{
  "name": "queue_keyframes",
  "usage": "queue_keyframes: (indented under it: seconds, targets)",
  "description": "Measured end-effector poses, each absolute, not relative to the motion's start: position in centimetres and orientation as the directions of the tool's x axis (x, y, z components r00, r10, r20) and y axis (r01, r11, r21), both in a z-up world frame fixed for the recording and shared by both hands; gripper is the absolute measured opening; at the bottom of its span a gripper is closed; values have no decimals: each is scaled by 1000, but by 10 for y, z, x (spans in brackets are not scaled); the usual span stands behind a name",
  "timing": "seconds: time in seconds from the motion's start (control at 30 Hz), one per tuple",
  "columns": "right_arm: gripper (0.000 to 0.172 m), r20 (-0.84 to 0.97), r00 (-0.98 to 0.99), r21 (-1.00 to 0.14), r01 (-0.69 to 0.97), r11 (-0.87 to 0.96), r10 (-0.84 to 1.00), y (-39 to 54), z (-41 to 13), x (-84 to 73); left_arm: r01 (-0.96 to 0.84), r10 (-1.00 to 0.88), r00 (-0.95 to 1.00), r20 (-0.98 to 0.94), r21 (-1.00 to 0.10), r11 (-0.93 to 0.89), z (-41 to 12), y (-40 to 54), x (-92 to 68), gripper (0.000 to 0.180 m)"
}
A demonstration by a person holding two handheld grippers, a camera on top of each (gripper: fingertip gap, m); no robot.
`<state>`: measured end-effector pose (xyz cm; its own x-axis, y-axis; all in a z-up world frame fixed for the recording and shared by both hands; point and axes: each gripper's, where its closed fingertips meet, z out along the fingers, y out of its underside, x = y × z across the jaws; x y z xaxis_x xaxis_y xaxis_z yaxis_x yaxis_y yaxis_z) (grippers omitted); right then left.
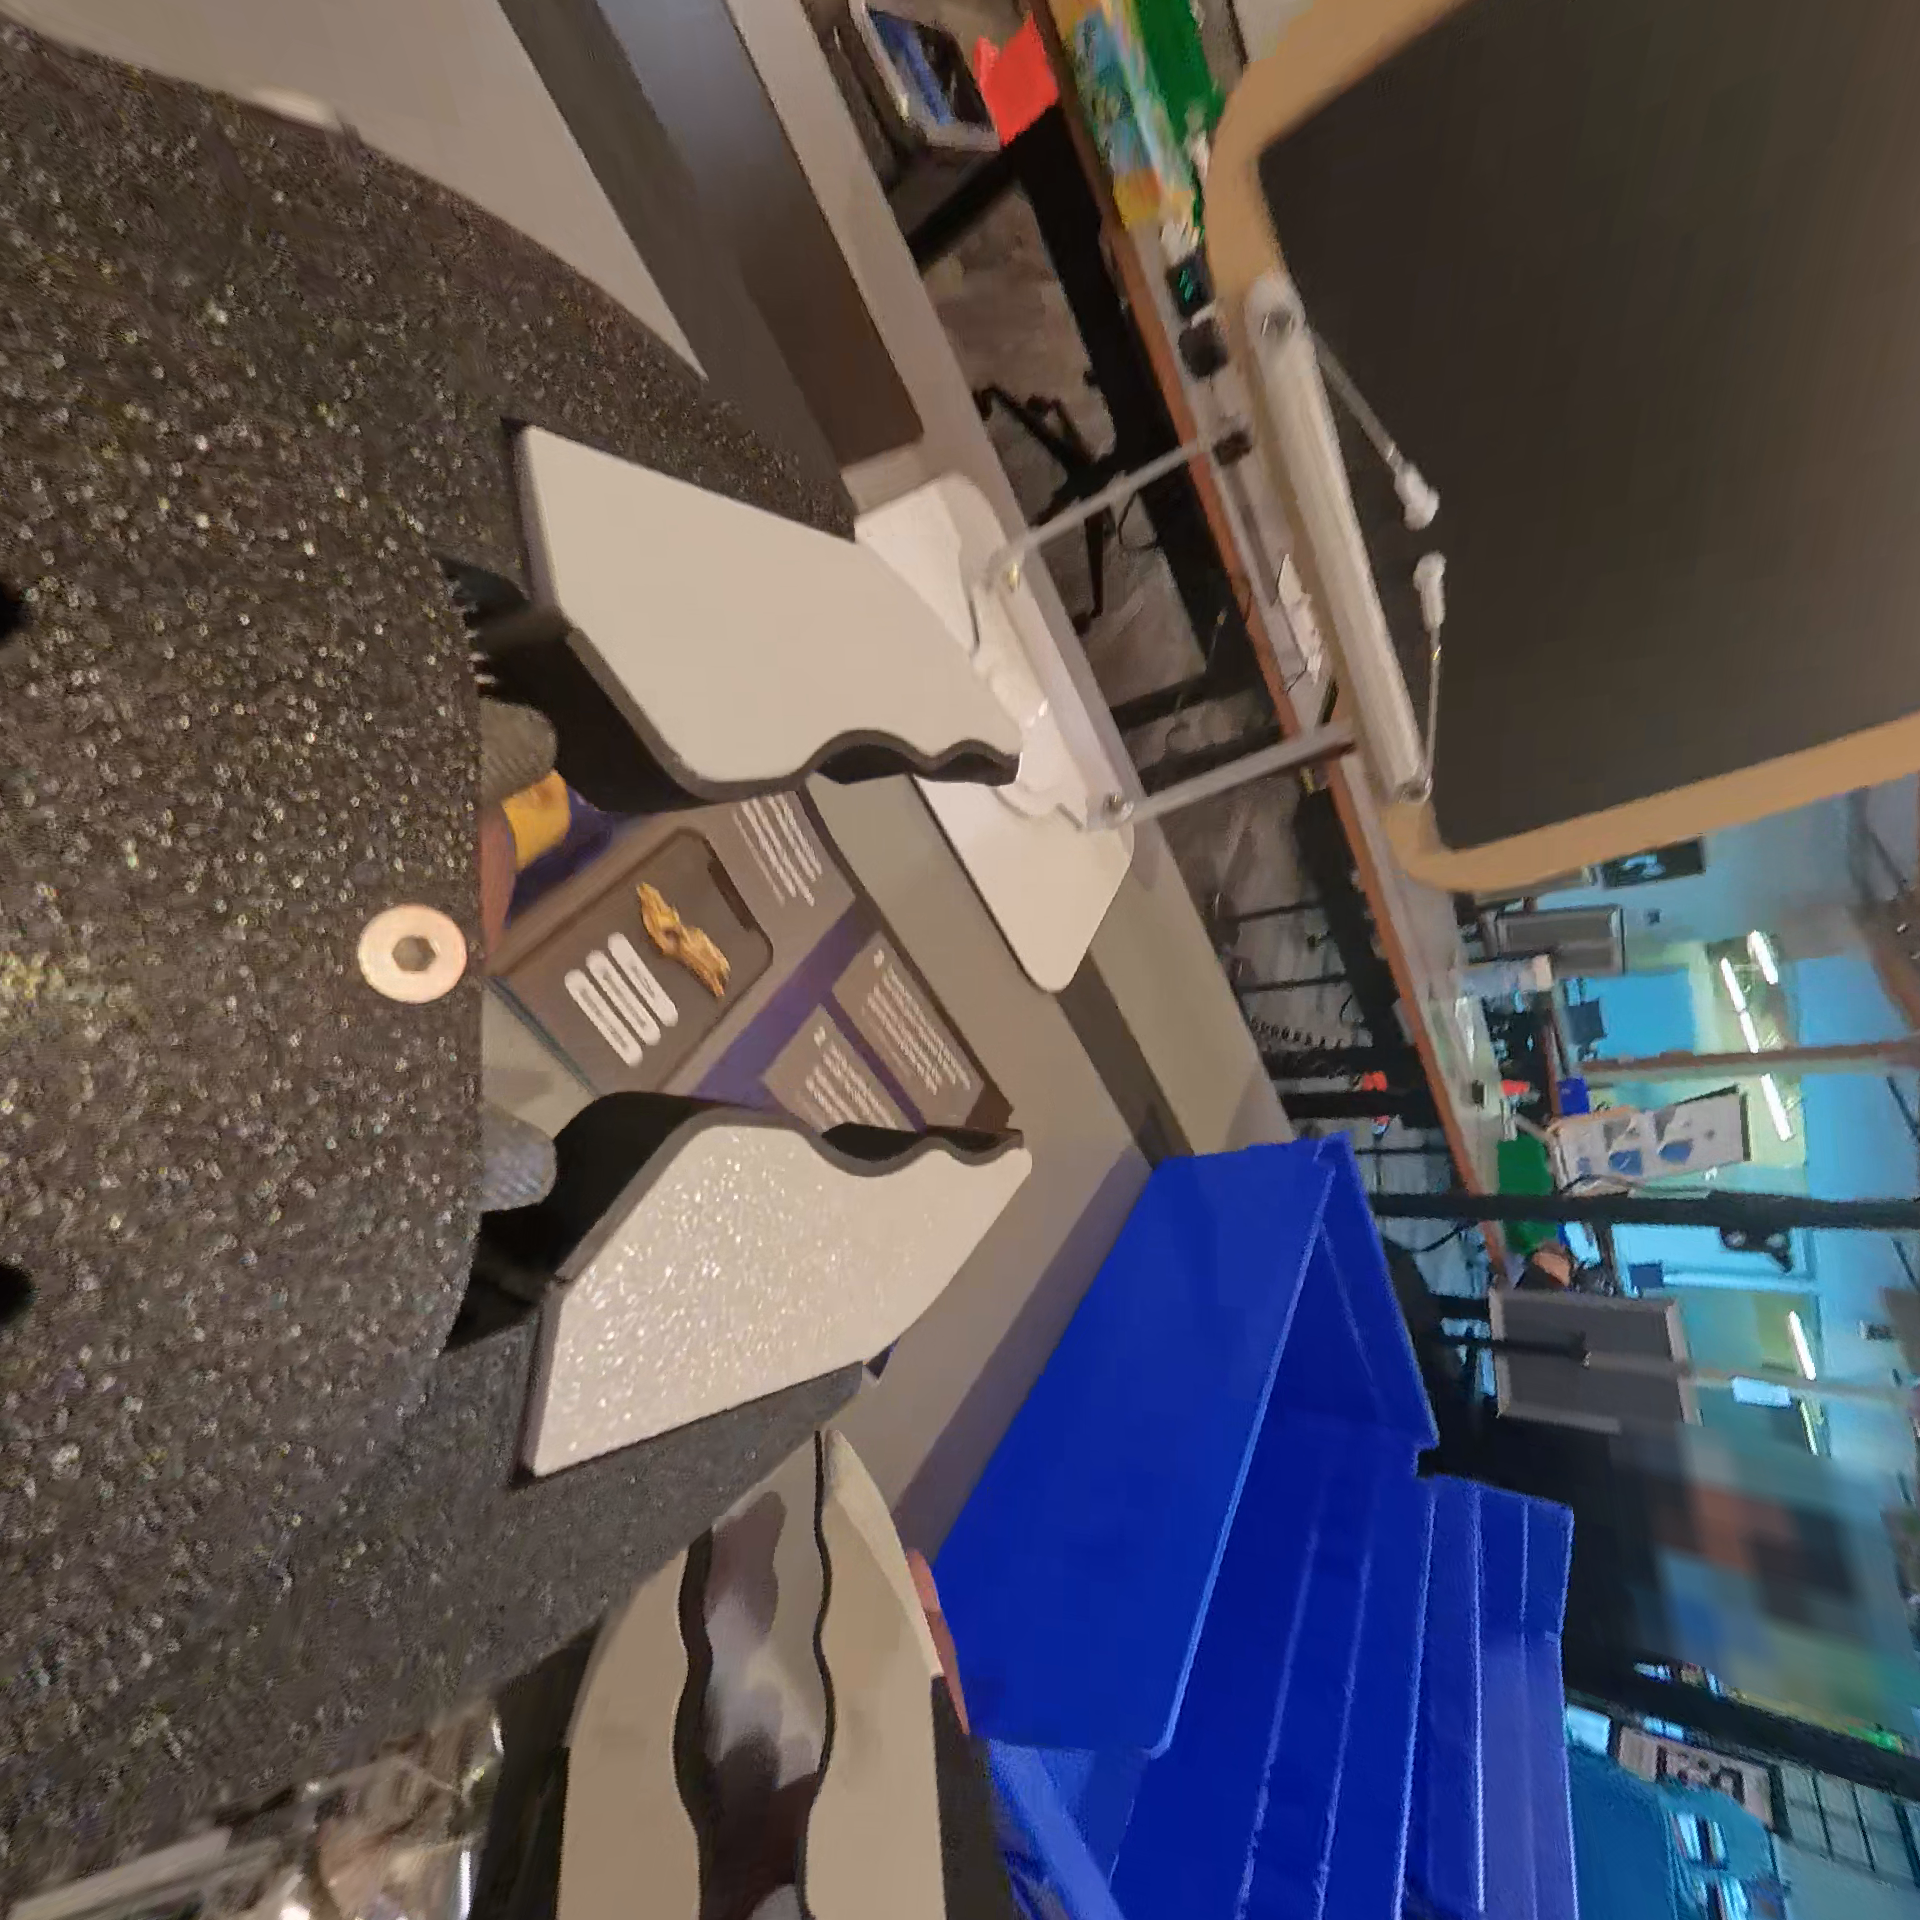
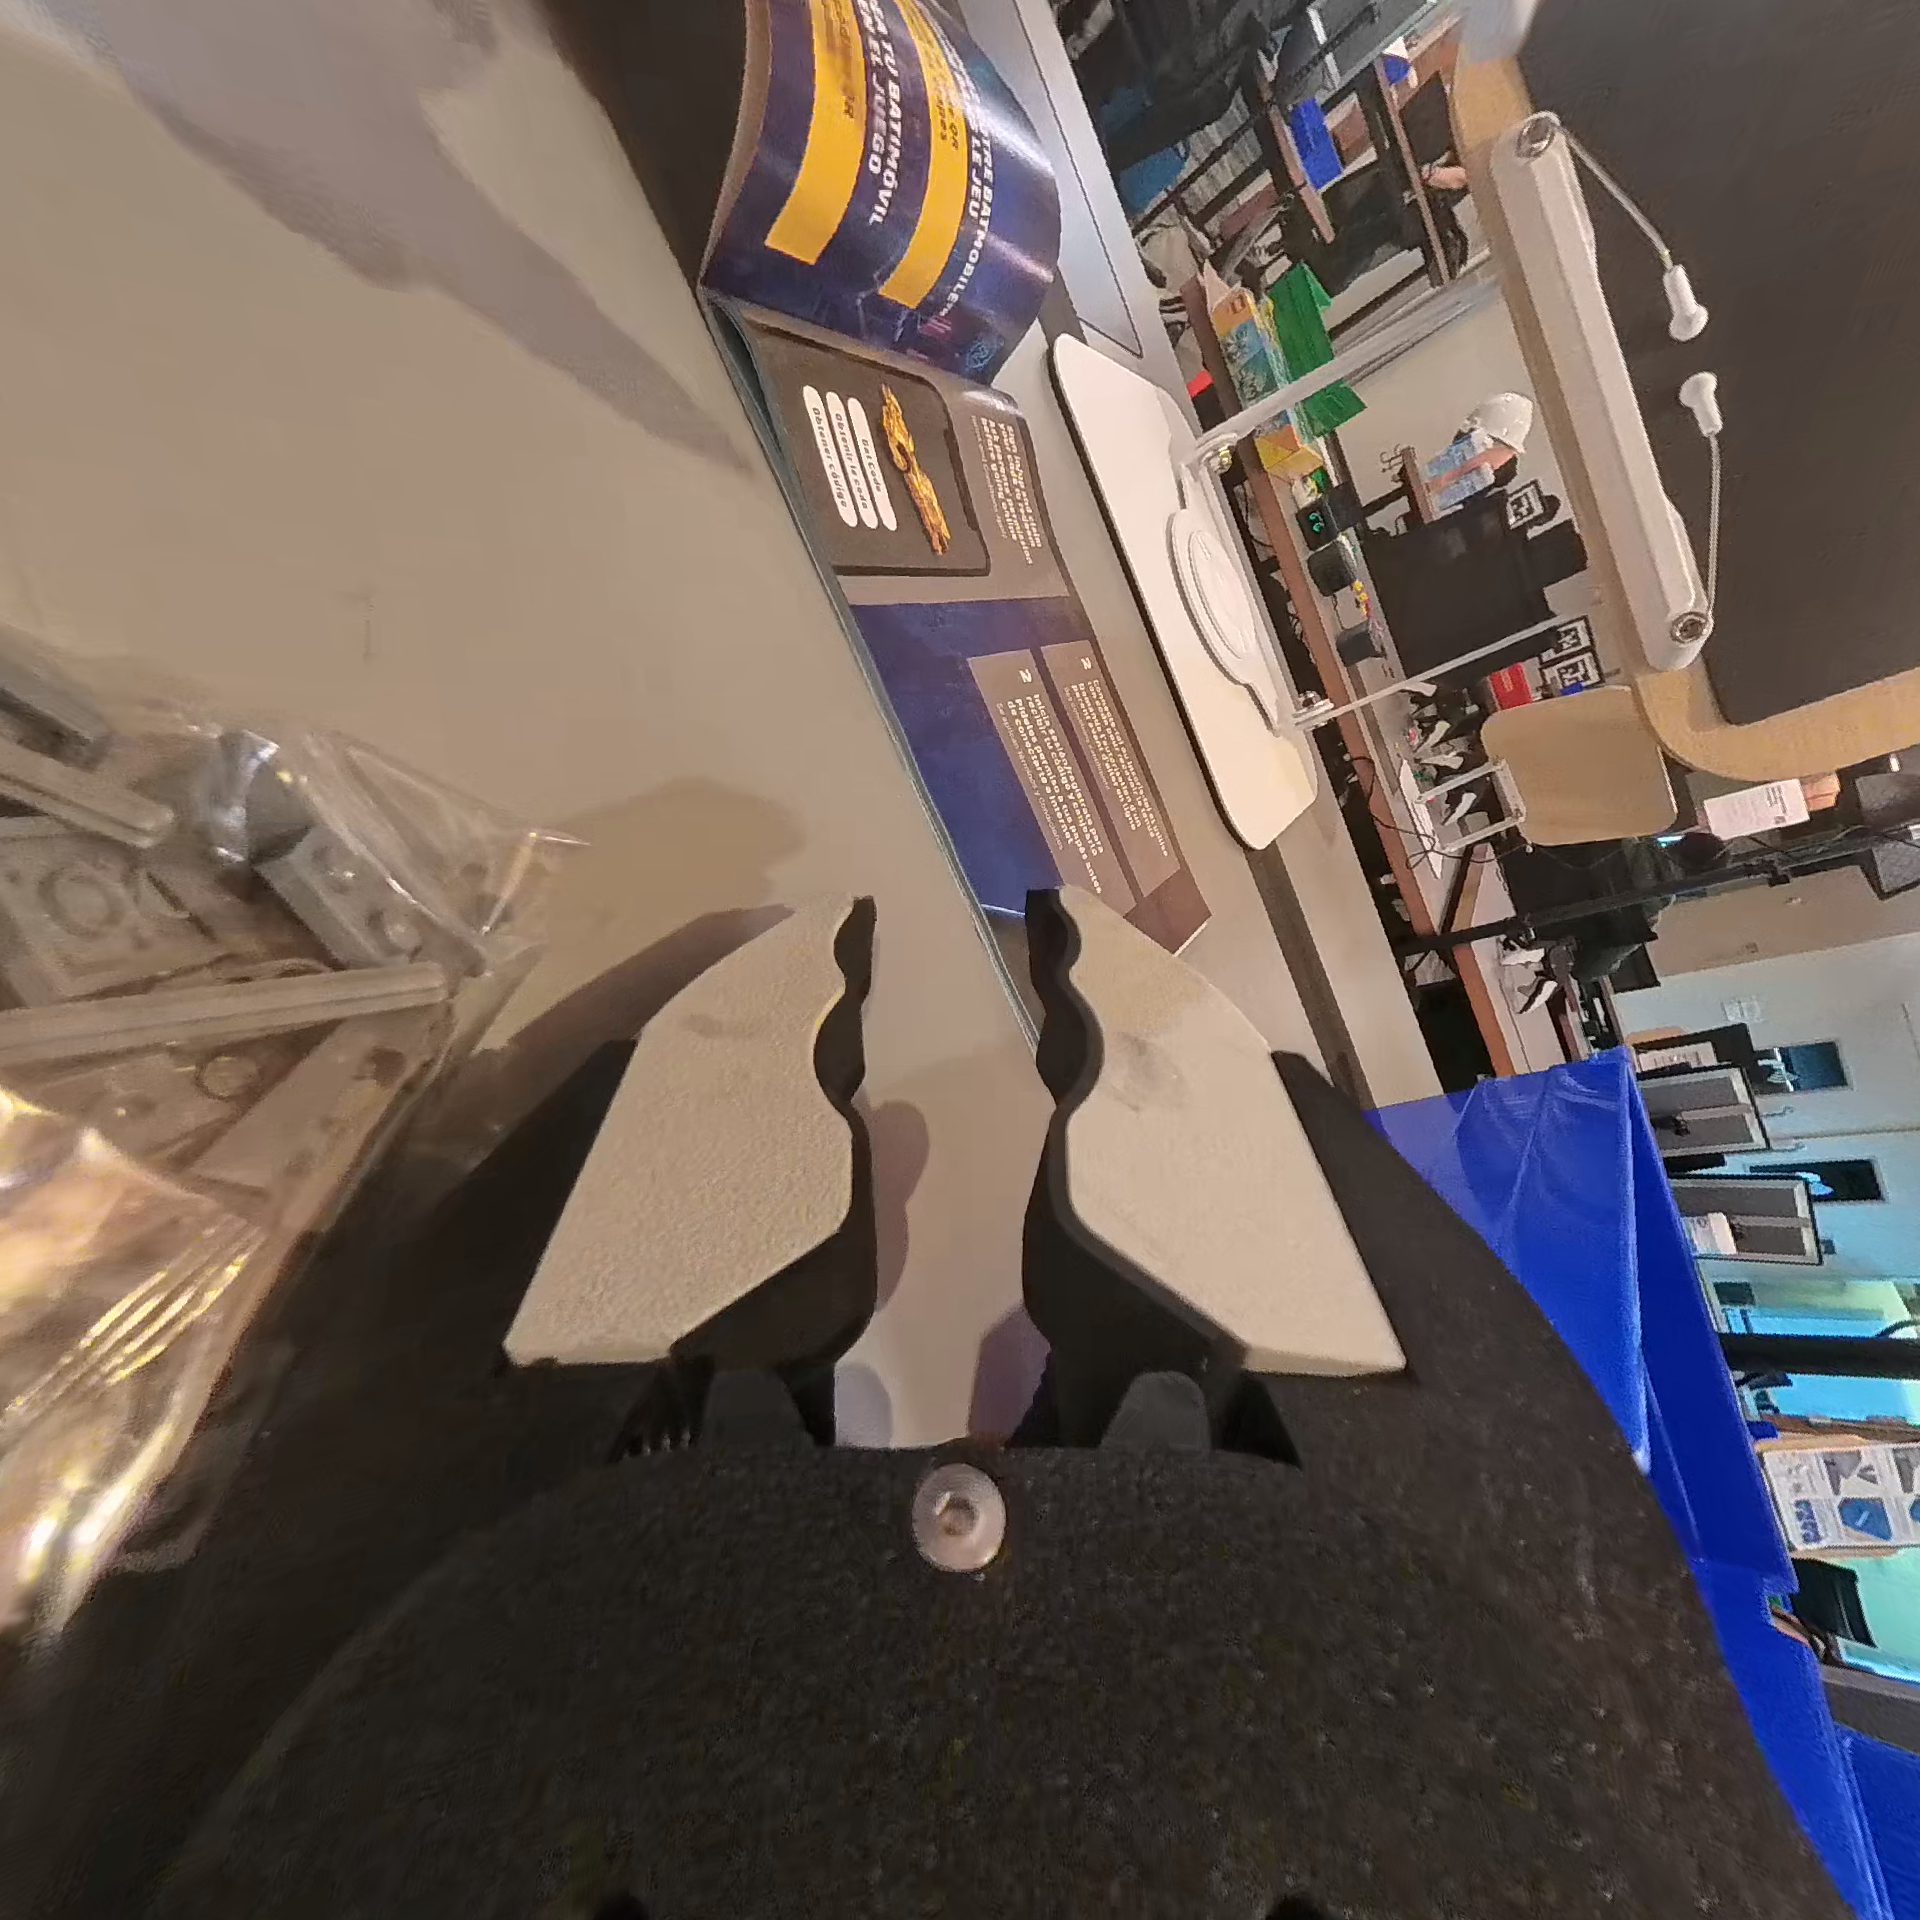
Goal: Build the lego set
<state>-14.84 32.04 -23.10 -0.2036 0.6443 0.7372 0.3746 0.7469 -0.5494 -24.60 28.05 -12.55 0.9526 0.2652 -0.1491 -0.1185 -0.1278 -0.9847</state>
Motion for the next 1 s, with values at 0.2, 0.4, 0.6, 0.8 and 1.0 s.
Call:
queue_keyframes:
  seconds: [0.2, 0.4, 0.6, 0.8, 1.0]
  targets:
    - [30, 703, -194, -594, 368, 715, 684, 322, -227, -147, -255, 198, 937, -289, -950, -181, -164, 308, -216, 60]
    - [29, 707, -169, -588, 397, 704, 686, 337, -228, -142, -385, 179, 889, -422, -900, -206, -168, 307, -206, 58]
    - [29, 667, -143, -630, 416, 656, 731, 345, -225, -142, -393, 30, 903, -428, -853, -344, -195, 322, -199, 59]
    - [29, 649, -145, -645, 416, 641, 747, 346, -225, -142, -284, -48, 954, -294, -850, -442, -211, 317, -200, 56]
    - [29, 657, -136, -650, 398, 648, 742, 346, -223, -137, -281, -87, 957, -275, -817, -504, -223, 319, -198, 58]
